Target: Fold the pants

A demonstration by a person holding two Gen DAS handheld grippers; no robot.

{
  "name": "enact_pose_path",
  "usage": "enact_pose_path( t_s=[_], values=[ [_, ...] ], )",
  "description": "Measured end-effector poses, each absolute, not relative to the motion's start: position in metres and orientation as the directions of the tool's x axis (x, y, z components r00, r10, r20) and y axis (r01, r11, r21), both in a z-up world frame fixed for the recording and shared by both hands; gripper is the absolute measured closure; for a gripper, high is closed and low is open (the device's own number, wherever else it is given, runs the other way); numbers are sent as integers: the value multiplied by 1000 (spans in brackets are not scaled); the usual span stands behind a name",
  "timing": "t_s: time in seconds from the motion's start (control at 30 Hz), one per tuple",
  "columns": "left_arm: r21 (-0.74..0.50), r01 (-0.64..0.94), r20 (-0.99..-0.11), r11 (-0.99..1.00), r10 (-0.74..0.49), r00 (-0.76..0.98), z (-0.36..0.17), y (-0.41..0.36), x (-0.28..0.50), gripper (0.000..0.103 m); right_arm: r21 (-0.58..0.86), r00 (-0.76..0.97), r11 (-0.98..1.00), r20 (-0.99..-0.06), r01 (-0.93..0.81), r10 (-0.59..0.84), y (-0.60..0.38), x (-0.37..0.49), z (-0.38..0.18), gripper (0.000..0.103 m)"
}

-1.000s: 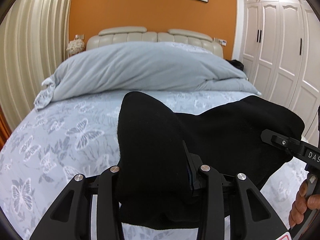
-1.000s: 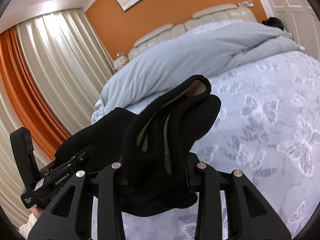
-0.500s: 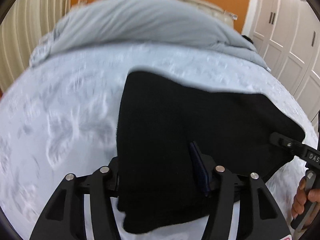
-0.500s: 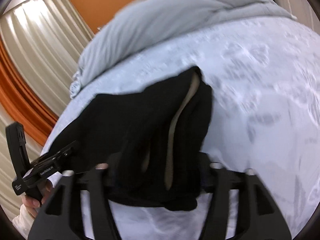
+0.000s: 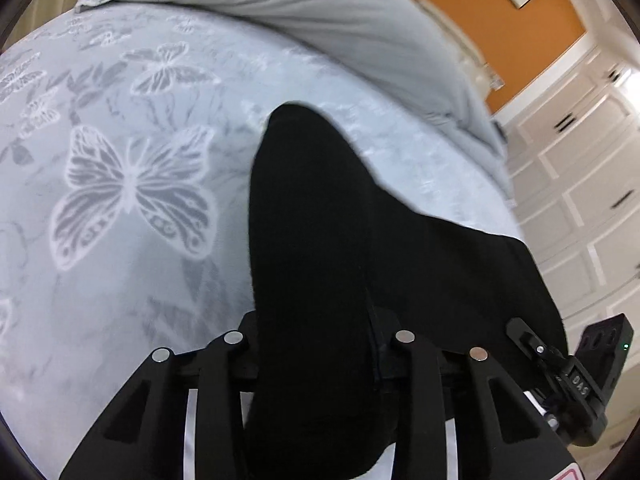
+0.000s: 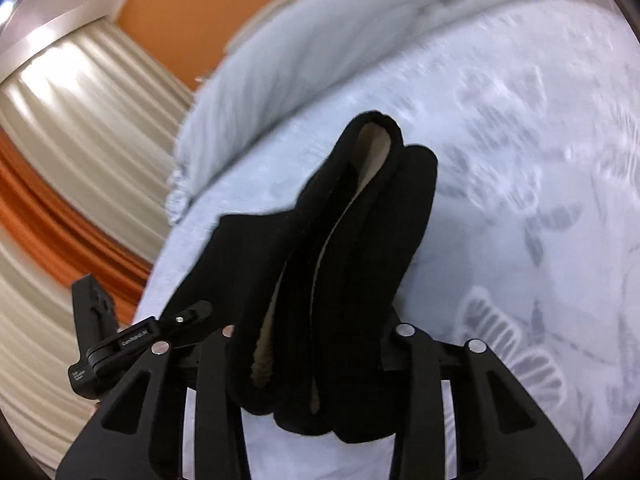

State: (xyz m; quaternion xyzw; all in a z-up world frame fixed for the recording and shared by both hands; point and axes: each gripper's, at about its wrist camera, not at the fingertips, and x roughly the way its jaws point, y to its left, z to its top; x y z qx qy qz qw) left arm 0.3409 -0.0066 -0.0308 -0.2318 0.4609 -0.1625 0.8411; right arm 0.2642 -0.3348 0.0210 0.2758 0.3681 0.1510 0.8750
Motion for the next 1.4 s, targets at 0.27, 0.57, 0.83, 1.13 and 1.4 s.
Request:
enact_pose_path(
  t_s=[0.27, 0.57, 0.83, 1.13, 1.4],
  values=[
    [-502, 236, -545, 832, -517, 660, 100, 25, 258, 71, 509, 783, 822, -389, -257, 486, -324, 182, 138, 68],
    [-277, 91, -731, 956, -271, 626, 1, 1, 255, 36, 452, 576, 890, -744, 64, 337, -340, 204, -22, 48],
    [-211, 19, -744, 977, -173, 646, -4, 27, 229, 25, 576, 685, 805, -645, 144, 339, -381, 155, -4, 26],
    [-147, 15, -792, 989, -127, 597, -31, 17, 221, 18, 475, 549, 867, -769, 150, 327, -342, 186, -58, 21],
    [-123, 32, -790, 992, -117, 601, -43, 9, 227, 18, 506, 567, 849, -748, 153, 344, -346, 190, -63, 17]
  ],
)
